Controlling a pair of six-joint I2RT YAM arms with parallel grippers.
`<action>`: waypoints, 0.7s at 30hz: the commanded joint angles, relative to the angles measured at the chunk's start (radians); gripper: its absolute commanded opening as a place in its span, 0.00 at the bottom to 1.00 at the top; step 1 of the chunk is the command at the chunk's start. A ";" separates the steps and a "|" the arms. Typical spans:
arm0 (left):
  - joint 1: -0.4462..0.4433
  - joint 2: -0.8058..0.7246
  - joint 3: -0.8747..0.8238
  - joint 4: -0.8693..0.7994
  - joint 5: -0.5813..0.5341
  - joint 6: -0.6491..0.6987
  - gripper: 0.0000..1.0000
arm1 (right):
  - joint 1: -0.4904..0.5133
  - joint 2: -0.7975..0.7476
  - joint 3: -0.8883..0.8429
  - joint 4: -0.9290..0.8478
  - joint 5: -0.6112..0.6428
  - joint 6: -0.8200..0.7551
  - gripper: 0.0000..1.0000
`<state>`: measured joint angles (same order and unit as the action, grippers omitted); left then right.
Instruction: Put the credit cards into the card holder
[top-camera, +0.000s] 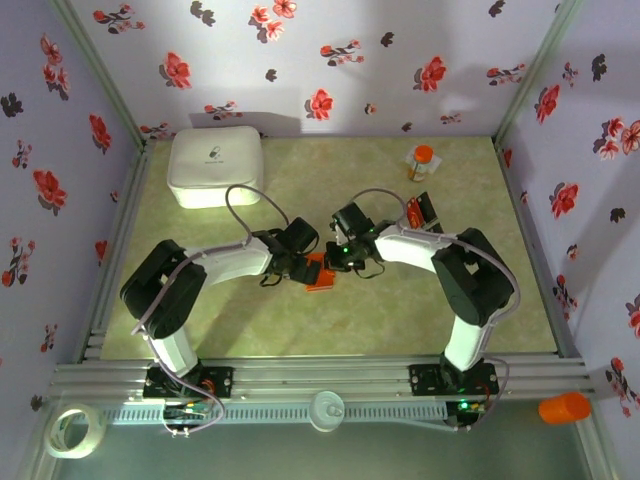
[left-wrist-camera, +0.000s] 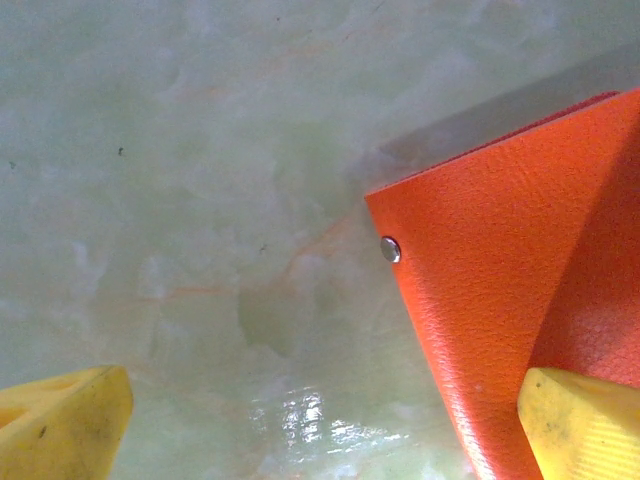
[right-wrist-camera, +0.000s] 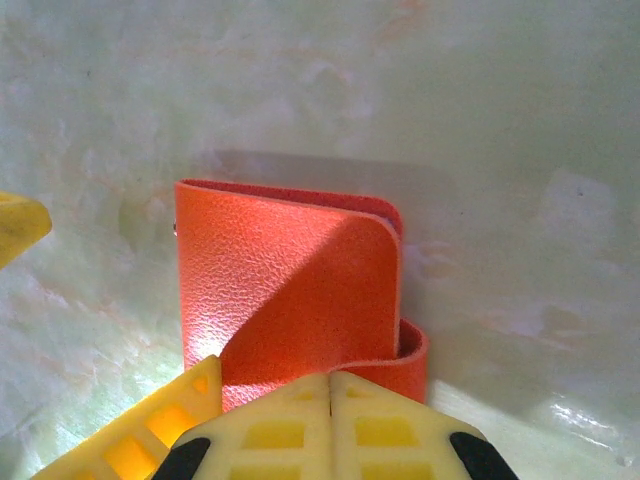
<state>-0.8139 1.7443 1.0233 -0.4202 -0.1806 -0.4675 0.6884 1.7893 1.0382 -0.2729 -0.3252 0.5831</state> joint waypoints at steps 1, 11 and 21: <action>-0.007 0.044 -0.002 -0.088 -0.038 0.027 1.00 | 0.024 0.002 -0.061 -0.090 0.037 -0.023 0.00; -0.007 0.048 0.003 -0.089 -0.034 0.023 1.00 | 0.053 0.032 -0.101 -0.069 0.058 -0.016 0.00; -0.008 0.047 0.002 -0.087 -0.033 0.021 1.00 | 0.078 0.048 -0.121 -0.073 0.086 -0.009 0.00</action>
<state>-0.8146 1.7493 1.0328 -0.4316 -0.1810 -0.4675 0.7319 1.7679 0.9836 -0.1970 -0.2497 0.5758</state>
